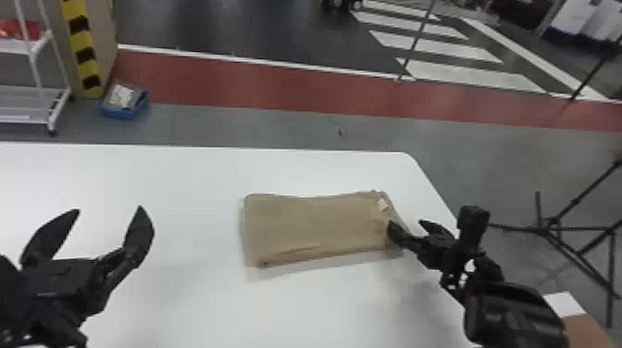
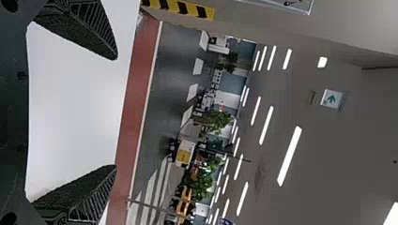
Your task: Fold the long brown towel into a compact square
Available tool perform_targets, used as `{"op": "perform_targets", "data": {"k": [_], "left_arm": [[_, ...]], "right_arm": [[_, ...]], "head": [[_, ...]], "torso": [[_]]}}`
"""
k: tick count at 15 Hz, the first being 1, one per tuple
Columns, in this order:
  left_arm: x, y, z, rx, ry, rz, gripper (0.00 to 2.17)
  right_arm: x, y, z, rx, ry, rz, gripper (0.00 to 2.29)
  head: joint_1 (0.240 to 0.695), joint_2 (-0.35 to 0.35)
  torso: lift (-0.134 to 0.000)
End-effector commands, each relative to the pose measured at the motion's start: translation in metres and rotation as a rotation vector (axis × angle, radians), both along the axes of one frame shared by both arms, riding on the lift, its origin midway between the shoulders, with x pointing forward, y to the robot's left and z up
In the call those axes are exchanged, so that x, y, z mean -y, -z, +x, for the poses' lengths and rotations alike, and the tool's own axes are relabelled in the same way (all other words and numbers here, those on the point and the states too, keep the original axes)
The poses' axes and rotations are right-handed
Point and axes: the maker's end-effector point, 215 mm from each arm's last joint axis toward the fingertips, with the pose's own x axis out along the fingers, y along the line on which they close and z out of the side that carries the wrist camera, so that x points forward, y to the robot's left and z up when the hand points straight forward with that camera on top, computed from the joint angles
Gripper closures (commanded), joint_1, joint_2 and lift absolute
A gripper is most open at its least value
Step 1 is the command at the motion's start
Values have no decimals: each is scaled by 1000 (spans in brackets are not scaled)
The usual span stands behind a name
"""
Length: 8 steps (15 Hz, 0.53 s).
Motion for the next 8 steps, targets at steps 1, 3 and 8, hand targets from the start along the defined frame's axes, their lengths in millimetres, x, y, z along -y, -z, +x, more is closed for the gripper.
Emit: {"op": "perform_targets", "data": {"k": [1, 3, 8], "left_arm": [[5, 3, 4, -5, 10, -2, 46], [12, 2, 7, -3, 24, -3, 46], [19, 3, 12, -5, 38, -3, 46]], "right_arm": [[8, 3, -4, 25, 5, -22, 120], [8, 0, -5, 48, -2, -30, 134], [13, 6, -9, 36, 2, -35, 289]], "head": [[695, -328], [695, -340], [695, -350]], "torso": [[-102], [-102], [-102]]}}
